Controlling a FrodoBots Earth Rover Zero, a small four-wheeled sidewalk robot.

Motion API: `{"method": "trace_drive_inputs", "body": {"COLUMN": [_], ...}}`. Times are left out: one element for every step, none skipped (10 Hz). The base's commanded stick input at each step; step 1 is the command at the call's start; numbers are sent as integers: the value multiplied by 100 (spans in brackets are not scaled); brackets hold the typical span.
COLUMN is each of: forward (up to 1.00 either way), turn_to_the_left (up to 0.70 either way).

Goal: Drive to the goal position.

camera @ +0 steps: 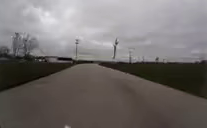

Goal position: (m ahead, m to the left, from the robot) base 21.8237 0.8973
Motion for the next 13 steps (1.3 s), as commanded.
{"method": "trace_drive_inputs", "body": {"forward": [100,100,100,100,100,100,100,100,100,100,100,100,100], "turn_to_the_left": [0,0,0,0,0,0,0,0,29,40,40,26,0]}}
